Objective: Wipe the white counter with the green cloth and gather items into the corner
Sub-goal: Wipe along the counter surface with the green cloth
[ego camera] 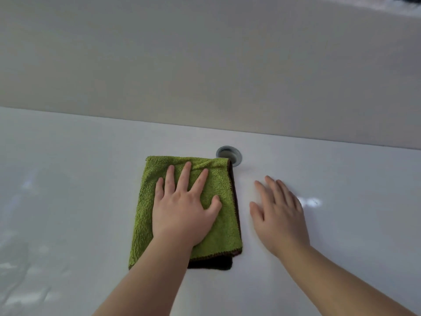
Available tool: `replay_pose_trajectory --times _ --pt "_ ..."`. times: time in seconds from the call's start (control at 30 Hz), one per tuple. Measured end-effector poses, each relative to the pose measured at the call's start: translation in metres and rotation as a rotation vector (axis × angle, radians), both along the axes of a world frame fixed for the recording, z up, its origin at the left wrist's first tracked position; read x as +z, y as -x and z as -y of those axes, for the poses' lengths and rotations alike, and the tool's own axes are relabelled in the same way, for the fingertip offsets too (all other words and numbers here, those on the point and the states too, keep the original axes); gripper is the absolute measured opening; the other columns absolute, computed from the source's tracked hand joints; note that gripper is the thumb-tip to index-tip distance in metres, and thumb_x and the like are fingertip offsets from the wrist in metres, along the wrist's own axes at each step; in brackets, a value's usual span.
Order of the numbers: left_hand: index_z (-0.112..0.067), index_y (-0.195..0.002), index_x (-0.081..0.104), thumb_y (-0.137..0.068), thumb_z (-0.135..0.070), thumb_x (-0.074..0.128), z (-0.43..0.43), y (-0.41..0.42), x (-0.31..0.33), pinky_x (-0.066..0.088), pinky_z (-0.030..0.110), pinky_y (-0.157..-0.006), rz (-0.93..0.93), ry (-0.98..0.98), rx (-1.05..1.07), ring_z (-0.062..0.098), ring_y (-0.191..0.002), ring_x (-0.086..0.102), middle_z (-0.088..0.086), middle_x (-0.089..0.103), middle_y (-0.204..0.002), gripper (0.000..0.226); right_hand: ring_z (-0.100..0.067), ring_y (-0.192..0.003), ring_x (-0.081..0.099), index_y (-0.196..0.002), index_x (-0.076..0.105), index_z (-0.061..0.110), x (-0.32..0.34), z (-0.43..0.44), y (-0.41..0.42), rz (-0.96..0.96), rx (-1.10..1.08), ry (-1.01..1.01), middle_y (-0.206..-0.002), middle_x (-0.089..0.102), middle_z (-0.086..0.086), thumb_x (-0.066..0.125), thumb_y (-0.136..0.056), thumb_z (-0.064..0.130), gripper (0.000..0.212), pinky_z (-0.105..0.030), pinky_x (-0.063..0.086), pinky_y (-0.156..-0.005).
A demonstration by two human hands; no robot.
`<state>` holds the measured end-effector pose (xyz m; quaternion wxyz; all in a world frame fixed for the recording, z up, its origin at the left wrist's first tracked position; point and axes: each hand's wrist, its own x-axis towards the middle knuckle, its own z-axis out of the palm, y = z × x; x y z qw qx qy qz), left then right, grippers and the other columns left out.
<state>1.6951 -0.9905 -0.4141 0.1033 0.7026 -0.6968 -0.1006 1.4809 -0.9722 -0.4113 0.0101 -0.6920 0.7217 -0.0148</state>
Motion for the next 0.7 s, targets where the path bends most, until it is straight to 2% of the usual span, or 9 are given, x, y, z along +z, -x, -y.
replay_pose_trajectory --times 0.2,0.4,0.7 --pt "-0.052 -0.155 -0.001 -0.083 -0.08 0.006 0.057 0.0 -0.002 -0.01 0.046 -0.122 0.018 -0.007 -0.038 0.023 -0.152 -0.016 -0.011 -0.004 -0.168 0.077 -0.016 -0.148 0.011 -0.149 0.028 0.036 0.003 -0.001 -0.001 0.01 -0.011 -0.04 -0.161 0.019 0.008 0.012 -0.09 0.056 0.064 -0.04 0.015 -0.118" --pt "-0.051 -0.155 0.001 -0.083 -0.079 0.007 0.096 0.001 -0.003 -0.008 0.047 -0.123 0.035 -0.009 -0.084 0.024 -0.153 -0.014 -0.01 -0.003 -0.168 0.078 -0.02 -0.146 0.022 -0.145 0.04 0.032 0.007 -0.001 -0.003 0.015 -0.023 -0.046 -0.157 0.03 0.005 0.028 -0.093 0.05 0.056 -0.042 0.024 -0.115" --pt "-0.049 -0.156 0.004 -0.084 -0.078 0.007 0.118 0.004 -0.001 -0.005 0.048 -0.123 0.057 -0.016 -0.11 0.026 -0.153 -0.011 -0.01 -0.001 -0.168 0.078 -0.02 -0.146 0.024 -0.144 0.042 0.031 0.01 -0.002 -0.004 0.031 -0.034 -0.049 -0.157 0.032 0.004 0.03 -0.092 0.048 0.055 -0.042 0.025 -0.113"
